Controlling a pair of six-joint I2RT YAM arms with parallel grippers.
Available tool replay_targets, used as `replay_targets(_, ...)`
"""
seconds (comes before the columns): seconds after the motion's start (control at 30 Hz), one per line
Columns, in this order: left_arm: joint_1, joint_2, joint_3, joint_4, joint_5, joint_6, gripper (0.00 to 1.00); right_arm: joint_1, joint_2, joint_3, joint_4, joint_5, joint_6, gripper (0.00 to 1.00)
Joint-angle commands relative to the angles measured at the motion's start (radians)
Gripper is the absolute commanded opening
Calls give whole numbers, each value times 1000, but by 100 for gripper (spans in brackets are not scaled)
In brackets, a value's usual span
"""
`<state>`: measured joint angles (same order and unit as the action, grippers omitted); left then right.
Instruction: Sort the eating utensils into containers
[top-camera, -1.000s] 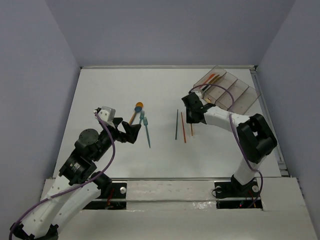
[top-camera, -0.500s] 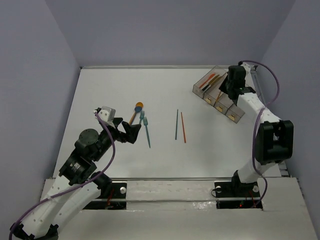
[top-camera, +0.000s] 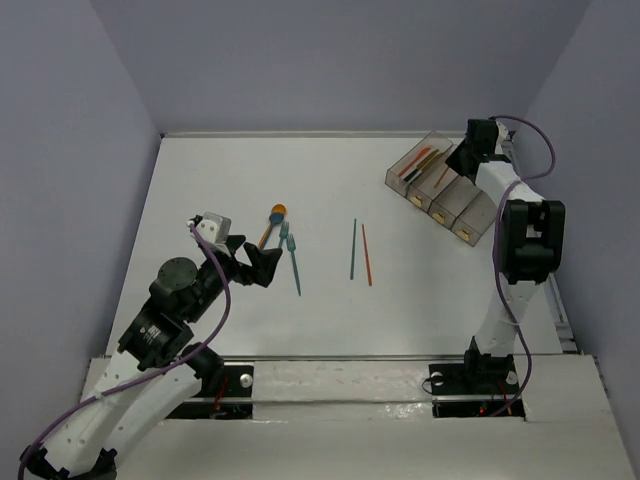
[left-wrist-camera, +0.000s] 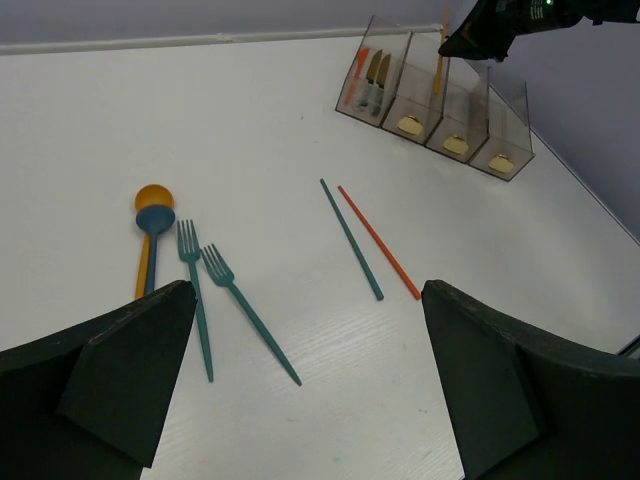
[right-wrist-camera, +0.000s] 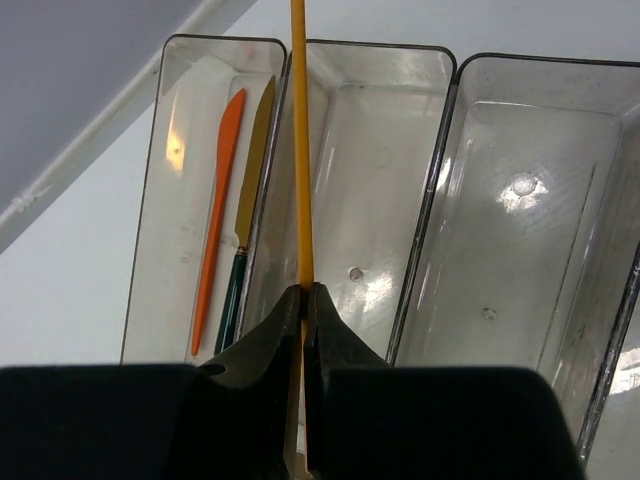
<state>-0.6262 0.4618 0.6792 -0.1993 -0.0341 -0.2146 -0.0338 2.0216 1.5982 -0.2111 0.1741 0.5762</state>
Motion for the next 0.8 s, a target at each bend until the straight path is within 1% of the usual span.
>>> replay_targets(0.0, 5, 6, -1, 46, -1, 12, 99, 0, 2, 45, 42, -22, 53, 10)
replay_targets(0.07, 5, 9, -1, 44, -1, 14, 99, 0, 12, 49, 35, -21, 56, 23)
replay_targets(0.1, 5, 6, -1, 43, -3, 14, 99, 0, 11, 46, 35, -31, 48, 37)
replay_targets(0.13, 5, 5, -3, 43, -3, 12, 99, 0, 6, 39, 35, -38, 44, 37)
replay_targets(0.17, 5, -2, -3, 43, -4, 12, 99, 0, -3, 28, 44, -42, 36, 50)
replay_targets(0.2, 5, -3, -4, 44, -4, 11, 99, 0, -26, 7, 47, -53, 19, 54)
replay_targets(0.23, 5, -6, -6, 47, -4, 12, 99, 0, -41, -6, 52, -61, 11, 57)
replay_targets(0.33, 14, -2, -3, 49, 2, 14, 99, 0, -118, -81, 72, -102, -16, 57)
replay_targets(0.43, 14, 11, -1, 49, 14, 14, 99, 41, -195, -153, 93, -85, -50, 57)
replay_targets(0.5, 14, 11, -1, 49, 19, 12, 99, 80, -228, -178, 87, -91, -62, 54)
replay_targets(0.53, 14, 9, -1, 49, 20, 12, 99, 101, -274, -199, 87, -91, -76, 49)
replay_targets(0.57, 14, 2, -3, 49, 17, 12, 99, 126, -300, -249, 85, -91, -85, 49)
replay_targets(0.6, 14, -3, -3, 47, 16, 11, 99, 190, -325, -280, 81, -91, -94, 48)
replay_targets(0.63, 14, -6, -4, 47, 16, 11, 99, 228, -349, -312, 78, -67, -113, 48)
replay_targets(0.67, 14, -14, -4, 50, 16, 9, 99, 270, -397, -390, 78, -49, -121, 48)
replay_targets(0.7, 14, -15, -4, 52, 13, 11, 99, 346, -415, -427, 75, -23, -133, 48)
replay_targets(0.77, 23, -14, -4, 52, 16, 12, 99, 411, -449, -493, 53, -4, -131, 47)
